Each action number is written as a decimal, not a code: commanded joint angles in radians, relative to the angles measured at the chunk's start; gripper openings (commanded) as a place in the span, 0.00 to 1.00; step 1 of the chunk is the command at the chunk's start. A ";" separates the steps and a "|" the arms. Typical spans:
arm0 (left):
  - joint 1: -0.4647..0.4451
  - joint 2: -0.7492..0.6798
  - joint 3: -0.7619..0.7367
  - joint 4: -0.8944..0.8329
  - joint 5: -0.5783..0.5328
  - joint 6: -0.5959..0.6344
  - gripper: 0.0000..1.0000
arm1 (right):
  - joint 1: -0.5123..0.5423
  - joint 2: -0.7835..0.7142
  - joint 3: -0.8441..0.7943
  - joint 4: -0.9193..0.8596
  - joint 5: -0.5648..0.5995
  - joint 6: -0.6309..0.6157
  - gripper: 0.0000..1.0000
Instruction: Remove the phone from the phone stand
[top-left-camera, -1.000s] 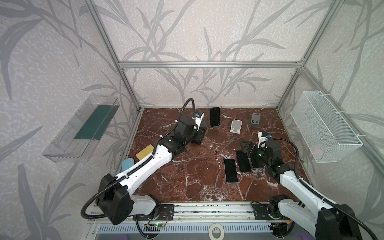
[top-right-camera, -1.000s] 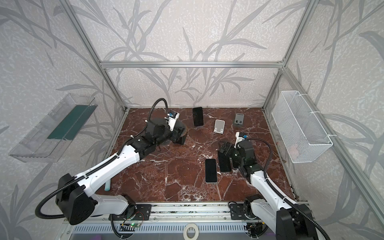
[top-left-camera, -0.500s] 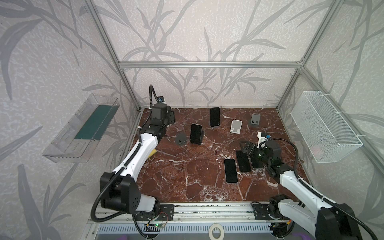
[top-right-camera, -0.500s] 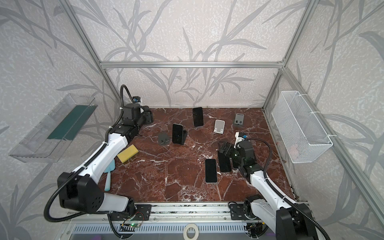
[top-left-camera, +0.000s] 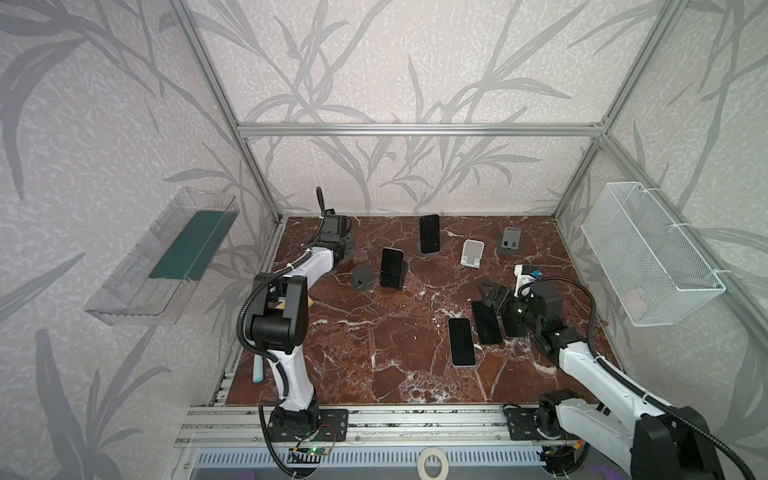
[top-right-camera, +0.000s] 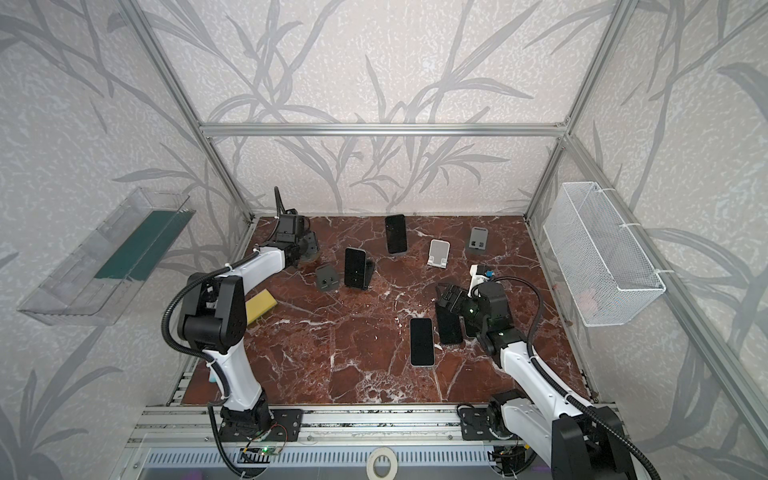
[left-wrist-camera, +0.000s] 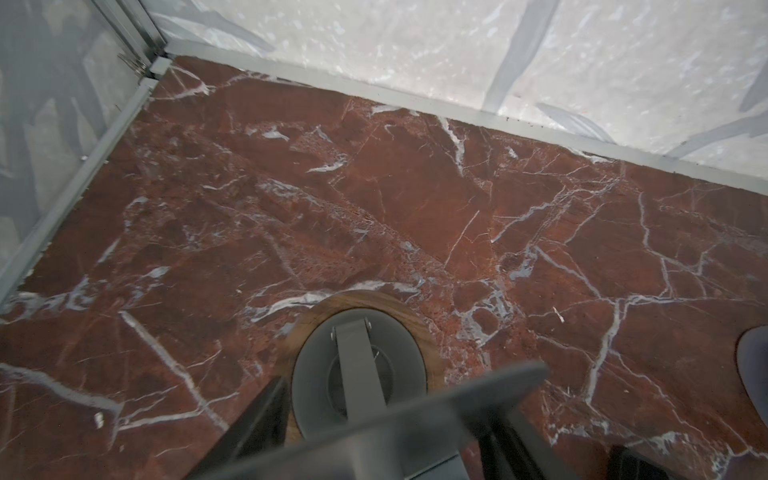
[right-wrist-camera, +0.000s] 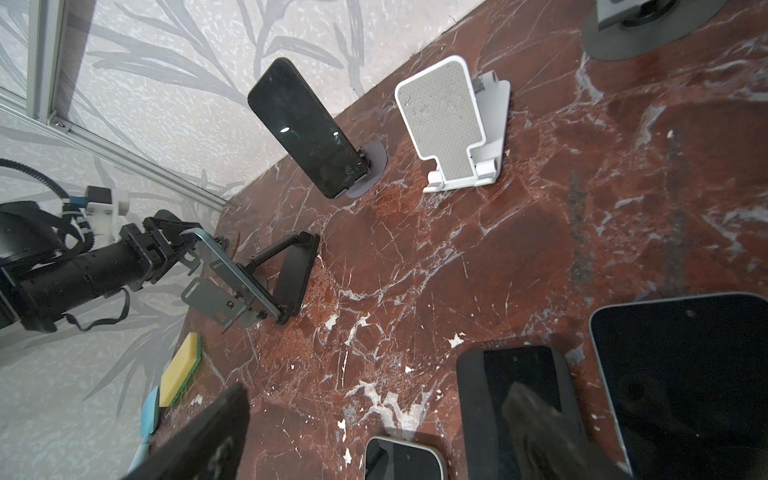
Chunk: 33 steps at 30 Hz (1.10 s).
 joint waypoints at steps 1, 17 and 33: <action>0.004 0.015 0.035 0.034 0.008 -0.047 0.54 | 0.004 0.002 -0.005 0.007 0.002 -0.007 0.95; 0.005 0.022 0.004 -0.070 -0.036 -0.097 0.78 | 0.010 0.013 0.005 0.004 -0.012 -0.020 0.96; 0.002 -0.331 0.005 -0.215 0.131 -0.150 0.99 | 0.135 0.033 -0.016 0.053 0.132 -0.116 0.96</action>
